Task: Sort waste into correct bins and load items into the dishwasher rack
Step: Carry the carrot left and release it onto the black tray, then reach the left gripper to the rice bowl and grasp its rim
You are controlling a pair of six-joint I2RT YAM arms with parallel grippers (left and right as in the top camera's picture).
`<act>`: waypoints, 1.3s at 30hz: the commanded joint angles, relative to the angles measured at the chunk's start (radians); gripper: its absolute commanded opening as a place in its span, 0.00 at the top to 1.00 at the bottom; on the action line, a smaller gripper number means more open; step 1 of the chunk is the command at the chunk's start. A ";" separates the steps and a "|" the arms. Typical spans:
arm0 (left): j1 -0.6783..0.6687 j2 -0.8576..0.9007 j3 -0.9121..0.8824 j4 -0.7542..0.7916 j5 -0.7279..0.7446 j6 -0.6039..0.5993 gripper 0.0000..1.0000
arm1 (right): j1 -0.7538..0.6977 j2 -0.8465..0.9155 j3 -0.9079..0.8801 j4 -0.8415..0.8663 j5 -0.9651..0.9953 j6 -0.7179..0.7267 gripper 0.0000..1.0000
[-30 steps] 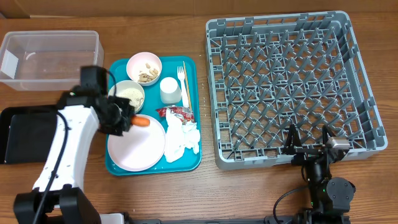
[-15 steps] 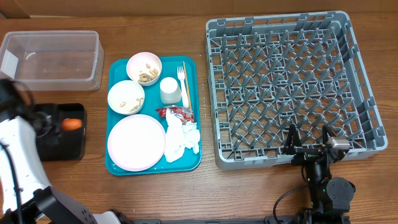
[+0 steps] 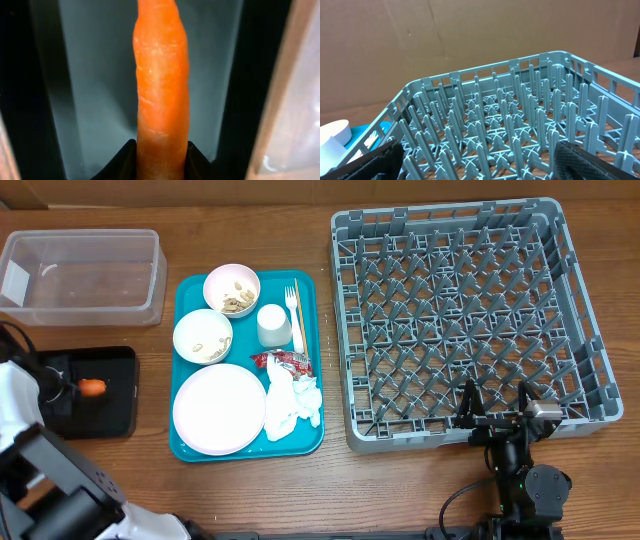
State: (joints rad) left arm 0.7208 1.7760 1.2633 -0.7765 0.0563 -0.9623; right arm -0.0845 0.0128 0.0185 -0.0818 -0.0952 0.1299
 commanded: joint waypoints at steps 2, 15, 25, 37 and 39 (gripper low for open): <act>0.005 0.054 0.016 0.029 0.019 0.043 0.47 | -0.003 -0.007 -0.010 0.005 0.013 -0.004 0.00; 0.003 0.056 0.148 -0.137 0.188 0.107 0.32 | -0.003 -0.007 -0.010 0.005 0.013 -0.003 0.00; -0.144 0.045 0.486 -0.523 0.269 0.338 0.23 | -0.003 -0.007 -0.010 0.005 0.013 -0.004 0.00; -0.637 0.065 0.471 -0.448 -0.029 0.634 0.00 | -0.003 -0.007 -0.010 0.005 0.013 -0.004 0.00; -0.701 0.077 0.471 -0.436 -0.119 0.634 0.00 | -0.003 -0.007 -0.010 0.005 0.013 -0.004 0.00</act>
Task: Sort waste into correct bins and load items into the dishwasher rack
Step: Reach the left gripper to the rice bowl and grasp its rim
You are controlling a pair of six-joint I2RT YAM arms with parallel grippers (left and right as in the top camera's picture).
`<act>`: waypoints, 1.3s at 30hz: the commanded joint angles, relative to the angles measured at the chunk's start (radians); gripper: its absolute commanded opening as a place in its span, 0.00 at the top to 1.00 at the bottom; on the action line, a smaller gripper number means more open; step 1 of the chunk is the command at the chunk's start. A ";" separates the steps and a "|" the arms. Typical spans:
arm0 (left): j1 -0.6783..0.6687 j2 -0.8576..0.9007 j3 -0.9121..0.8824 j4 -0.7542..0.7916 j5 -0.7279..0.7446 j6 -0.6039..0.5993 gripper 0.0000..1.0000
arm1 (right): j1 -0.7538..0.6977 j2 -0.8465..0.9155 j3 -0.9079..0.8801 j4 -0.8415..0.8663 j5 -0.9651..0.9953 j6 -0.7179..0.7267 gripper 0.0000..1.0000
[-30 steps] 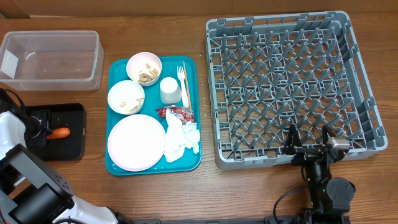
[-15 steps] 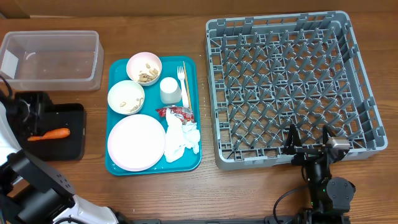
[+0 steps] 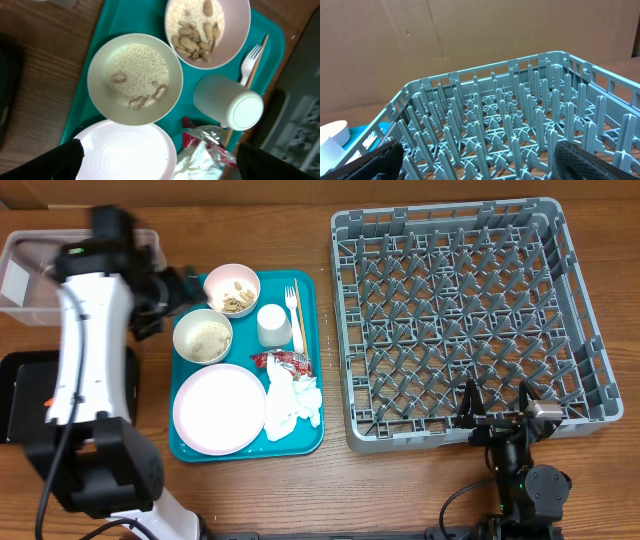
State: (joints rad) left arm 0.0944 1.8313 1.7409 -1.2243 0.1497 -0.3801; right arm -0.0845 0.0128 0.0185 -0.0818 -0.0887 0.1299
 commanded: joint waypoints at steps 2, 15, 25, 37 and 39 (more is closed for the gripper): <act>-0.130 0.039 -0.006 0.027 -0.290 0.055 0.00 | -0.003 -0.007 -0.010 0.005 0.006 -0.004 0.00; -0.178 0.245 -0.006 0.022 -0.181 0.285 0.00 | -0.003 -0.007 -0.010 0.005 0.006 -0.004 0.00; -0.178 0.355 -0.006 0.018 -0.186 0.312 0.01 | -0.003 -0.007 -0.010 0.005 0.006 -0.004 0.00; -0.175 0.357 -0.019 0.040 -0.238 0.333 0.33 | -0.003 -0.007 -0.010 0.005 0.006 -0.004 0.00; -0.173 0.357 -0.021 0.041 -0.235 0.333 0.38 | -0.003 -0.007 -0.010 0.005 0.006 -0.004 0.00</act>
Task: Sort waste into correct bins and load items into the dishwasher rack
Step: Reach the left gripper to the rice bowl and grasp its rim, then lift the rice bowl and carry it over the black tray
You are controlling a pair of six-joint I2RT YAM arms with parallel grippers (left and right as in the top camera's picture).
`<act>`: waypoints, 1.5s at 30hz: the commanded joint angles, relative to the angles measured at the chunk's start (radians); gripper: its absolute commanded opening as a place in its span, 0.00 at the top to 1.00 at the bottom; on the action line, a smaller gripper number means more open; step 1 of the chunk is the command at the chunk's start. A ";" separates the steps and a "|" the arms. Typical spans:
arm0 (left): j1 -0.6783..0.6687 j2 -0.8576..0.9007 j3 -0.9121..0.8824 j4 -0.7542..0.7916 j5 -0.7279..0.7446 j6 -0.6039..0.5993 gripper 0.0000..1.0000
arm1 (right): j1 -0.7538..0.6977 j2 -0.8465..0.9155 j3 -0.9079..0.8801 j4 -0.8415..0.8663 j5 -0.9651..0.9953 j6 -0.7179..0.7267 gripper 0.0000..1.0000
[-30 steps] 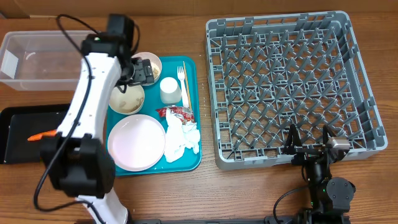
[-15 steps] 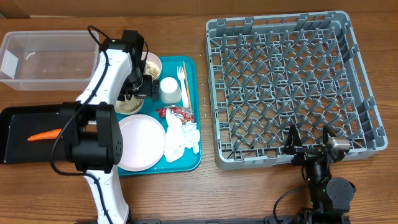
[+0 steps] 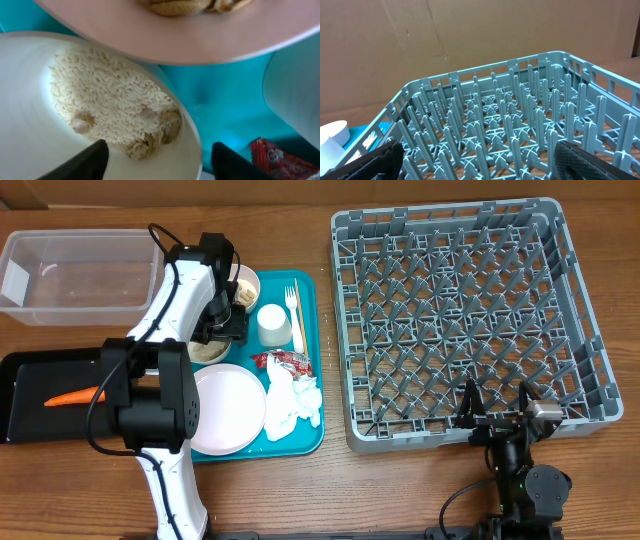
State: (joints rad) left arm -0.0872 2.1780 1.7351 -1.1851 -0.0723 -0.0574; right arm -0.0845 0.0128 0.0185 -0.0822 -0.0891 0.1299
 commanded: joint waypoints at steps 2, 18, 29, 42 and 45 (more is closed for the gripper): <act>0.011 0.011 -0.018 0.004 -0.013 0.010 0.39 | -0.003 -0.007 -0.010 0.005 0.007 -0.004 0.00; 0.016 0.011 -0.069 0.042 -0.005 0.028 0.85 | -0.003 -0.007 -0.010 0.005 0.007 -0.004 0.00; 0.015 -0.034 0.062 -0.053 -0.005 0.000 0.96 | -0.003 -0.007 -0.010 0.005 0.007 -0.004 0.00; 0.015 -0.114 0.082 -0.106 -0.005 -0.050 0.96 | -0.003 -0.007 -0.010 0.005 0.007 -0.004 0.00; 0.020 -0.173 0.084 -0.108 0.005 -0.082 0.96 | -0.003 -0.007 -0.010 0.005 0.007 -0.004 0.00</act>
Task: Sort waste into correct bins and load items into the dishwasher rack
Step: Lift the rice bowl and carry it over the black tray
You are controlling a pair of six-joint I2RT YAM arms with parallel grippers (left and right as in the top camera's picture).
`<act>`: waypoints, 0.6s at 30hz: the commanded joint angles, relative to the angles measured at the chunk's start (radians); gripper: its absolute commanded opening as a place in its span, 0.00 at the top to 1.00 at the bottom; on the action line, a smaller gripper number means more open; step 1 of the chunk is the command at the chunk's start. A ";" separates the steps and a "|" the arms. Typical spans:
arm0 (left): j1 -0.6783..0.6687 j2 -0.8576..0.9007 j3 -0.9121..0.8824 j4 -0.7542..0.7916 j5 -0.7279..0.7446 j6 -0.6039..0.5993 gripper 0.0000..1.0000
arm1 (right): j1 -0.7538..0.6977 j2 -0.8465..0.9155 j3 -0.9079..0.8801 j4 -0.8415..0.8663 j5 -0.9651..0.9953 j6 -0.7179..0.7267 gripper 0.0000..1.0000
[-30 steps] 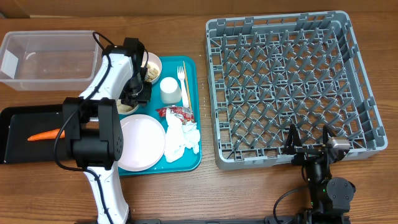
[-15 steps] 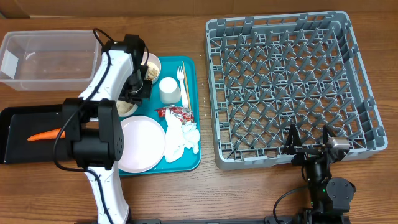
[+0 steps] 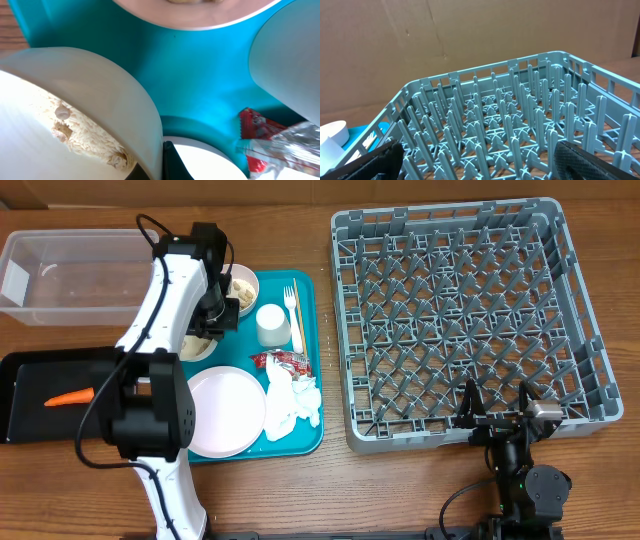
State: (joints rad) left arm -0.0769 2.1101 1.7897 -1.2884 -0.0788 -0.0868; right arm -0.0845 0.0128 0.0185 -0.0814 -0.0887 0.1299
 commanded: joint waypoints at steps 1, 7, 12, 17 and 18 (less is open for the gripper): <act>0.013 -0.128 0.029 -0.005 0.029 -0.052 0.96 | -0.003 -0.007 -0.010 0.005 0.006 -0.004 0.00; 0.117 -0.270 0.029 -0.005 0.185 -0.060 0.96 | -0.003 -0.007 -0.010 0.005 0.006 -0.004 0.00; 0.298 -0.296 0.029 -0.018 0.380 -0.058 0.96 | -0.003 -0.007 -0.010 0.005 0.006 -0.004 0.00; 0.501 -0.289 0.024 -0.020 0.528 -0.023 0.96 | -0.003 -0.007 -0.010 0.005 0.006 -0.004 0.00; 0.533 -0.289 0.024 -0.019 0.548 -0.021 0.96 | -0.003 -0.007 -0.010 0.005 0.006 -0.004 0.00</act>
State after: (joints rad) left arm 0.3668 1.8256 1.8069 -1.3075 0.3157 -0.1284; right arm -0.0845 0.0128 0.0185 -0.0822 -0.0891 0.1303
